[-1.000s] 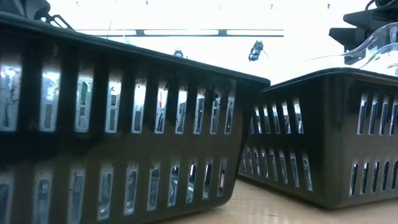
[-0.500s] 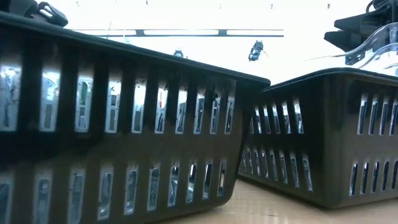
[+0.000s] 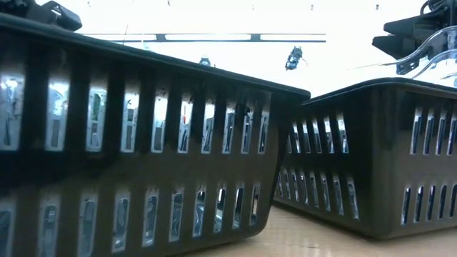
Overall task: Stack baskets by color
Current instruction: Stack the bottom black transparent bin on the left black transparent bin
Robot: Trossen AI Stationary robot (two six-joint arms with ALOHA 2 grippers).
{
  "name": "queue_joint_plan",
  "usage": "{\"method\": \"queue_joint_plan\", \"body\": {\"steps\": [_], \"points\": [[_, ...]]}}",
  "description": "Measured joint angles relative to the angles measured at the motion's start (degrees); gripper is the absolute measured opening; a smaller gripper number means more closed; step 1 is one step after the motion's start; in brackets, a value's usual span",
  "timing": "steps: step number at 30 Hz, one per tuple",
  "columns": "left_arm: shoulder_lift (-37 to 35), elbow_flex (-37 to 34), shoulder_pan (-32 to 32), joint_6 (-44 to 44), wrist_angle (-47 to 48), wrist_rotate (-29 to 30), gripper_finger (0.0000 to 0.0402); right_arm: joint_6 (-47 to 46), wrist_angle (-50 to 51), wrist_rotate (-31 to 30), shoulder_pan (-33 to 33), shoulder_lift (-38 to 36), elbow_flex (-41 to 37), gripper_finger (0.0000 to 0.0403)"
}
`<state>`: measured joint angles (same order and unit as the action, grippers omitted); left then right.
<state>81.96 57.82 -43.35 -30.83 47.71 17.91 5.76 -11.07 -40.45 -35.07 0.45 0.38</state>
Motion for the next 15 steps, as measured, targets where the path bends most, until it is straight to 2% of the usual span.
{"method": "queue_joint_plan", "body": {"steps": [3, 6, 10, 15], "points": [[0.8, 0.0, 0.0, 0.0, 0.1, -3.7, 0.0209, 0.0, 0.0, 0.0, 0.0, 0.0, 0.0, 0.0189], [1.6, 0.0, 0.0, -0.9, -0.2, -5.0, 0.0230, 0.0, 0.0, 0.0, 0.0, 0.0, 0.0, 0.0189], [2.8, -0.1, 0.0, -1.5, 0.0, -4.7, 0.0225, 0.0, 0.0, 0.0, 0.0, 0.0, 0.0, 0.0189], [5.2, -0.1, 0.5, -1.1, 0.2, -4.5, 0.0194, 0.0, 0.0, 0.0, 0.0, 0.0, 0.0, 0.0189]]}}
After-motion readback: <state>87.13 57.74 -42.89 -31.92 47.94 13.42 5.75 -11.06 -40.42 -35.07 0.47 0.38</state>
